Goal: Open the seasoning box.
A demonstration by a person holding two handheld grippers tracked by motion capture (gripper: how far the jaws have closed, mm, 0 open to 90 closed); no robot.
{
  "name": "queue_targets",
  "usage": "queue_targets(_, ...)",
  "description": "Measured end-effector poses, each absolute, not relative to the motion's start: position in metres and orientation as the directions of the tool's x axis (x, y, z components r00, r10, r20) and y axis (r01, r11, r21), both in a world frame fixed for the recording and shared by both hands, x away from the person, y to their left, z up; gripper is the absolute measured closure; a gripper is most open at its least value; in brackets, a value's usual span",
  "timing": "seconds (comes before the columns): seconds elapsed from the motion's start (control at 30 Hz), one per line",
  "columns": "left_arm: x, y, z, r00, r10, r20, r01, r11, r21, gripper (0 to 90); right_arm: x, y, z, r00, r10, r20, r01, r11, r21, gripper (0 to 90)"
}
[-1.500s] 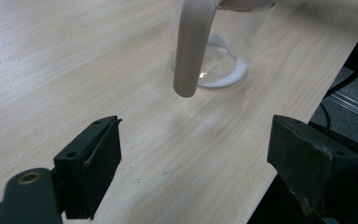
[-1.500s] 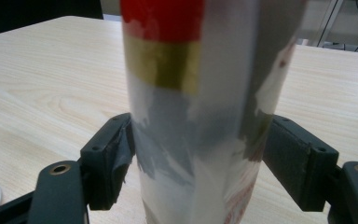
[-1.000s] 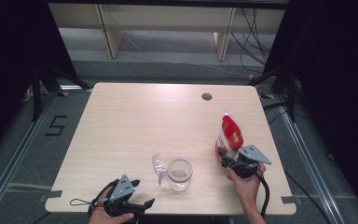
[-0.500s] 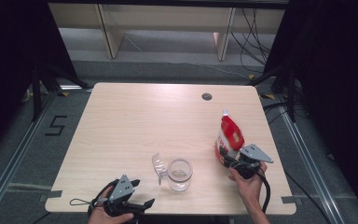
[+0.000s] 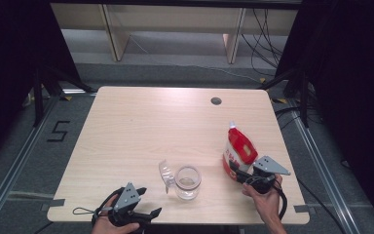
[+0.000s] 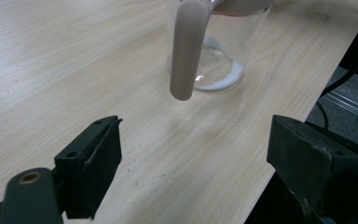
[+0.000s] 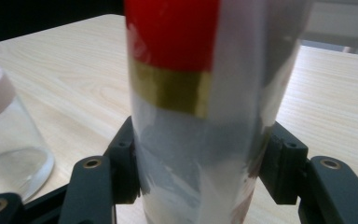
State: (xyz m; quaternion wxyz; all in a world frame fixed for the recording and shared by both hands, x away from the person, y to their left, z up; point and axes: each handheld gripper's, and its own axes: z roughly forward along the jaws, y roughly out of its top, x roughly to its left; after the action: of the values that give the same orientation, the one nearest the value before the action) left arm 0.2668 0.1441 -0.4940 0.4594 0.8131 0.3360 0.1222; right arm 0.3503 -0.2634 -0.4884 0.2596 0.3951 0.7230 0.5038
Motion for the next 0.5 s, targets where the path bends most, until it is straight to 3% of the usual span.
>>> queue_targets(0.5, 0.267, 0.145, -0.493, 0.746, 0.657, -0.107, 0.433, -0.356, 0.828, 17.3, 0.333, -0.273, -0.487, -0.62, 0.784, 0.04, 0.31, 0.198, 0.93, 42.7)
